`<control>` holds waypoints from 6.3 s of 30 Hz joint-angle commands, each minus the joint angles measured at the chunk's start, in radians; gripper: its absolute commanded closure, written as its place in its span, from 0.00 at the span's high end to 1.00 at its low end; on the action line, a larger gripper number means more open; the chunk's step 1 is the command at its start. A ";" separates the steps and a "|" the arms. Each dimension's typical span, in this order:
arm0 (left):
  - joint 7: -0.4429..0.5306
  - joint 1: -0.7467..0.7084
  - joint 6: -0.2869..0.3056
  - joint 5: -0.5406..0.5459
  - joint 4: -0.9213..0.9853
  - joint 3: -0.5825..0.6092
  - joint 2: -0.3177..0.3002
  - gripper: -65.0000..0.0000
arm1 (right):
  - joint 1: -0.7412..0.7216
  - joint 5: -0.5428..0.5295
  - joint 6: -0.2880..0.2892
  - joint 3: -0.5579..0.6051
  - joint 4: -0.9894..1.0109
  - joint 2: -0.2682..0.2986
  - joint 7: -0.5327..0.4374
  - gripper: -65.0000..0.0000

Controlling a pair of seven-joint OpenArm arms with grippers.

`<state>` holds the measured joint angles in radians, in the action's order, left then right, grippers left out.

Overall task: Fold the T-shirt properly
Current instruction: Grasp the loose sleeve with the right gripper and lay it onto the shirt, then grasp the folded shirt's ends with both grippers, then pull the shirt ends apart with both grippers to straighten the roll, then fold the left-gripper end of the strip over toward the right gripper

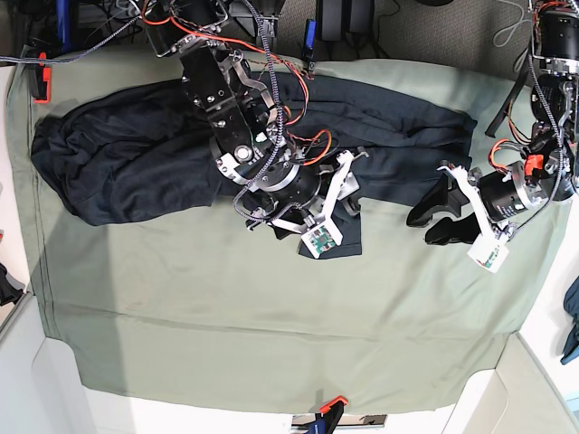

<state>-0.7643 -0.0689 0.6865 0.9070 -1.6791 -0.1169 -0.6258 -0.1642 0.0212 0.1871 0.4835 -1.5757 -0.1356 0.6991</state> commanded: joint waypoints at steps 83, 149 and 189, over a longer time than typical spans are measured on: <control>-0.118 -0.172 -0.027 0.041 0.072 -0.334 0.015 0.52 | 0.184 -0.042 -0.108 -0.635 -0.003 0.373 -0.044 0.00; -0.048 -0.173 0.012 -0.177 -0.102 -0.396 0.032 0.00 | 0.189 -0.137 -0.086 -0.643 -0.209 0.365 -0.051 0.00; -0.040 -0.009 -0.006 -0.167 -0.134 0.393 0.299 0.53 | 0.206 -0.454 0.198 -0.708 0.045 0.223 0.031 0.52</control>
<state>-0.8230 -0.0906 0.6632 0.7170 -1.7939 0.2810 -0.3241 0.0414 -0.4290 0.3748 -0.2287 -1.5284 0.0910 0.6971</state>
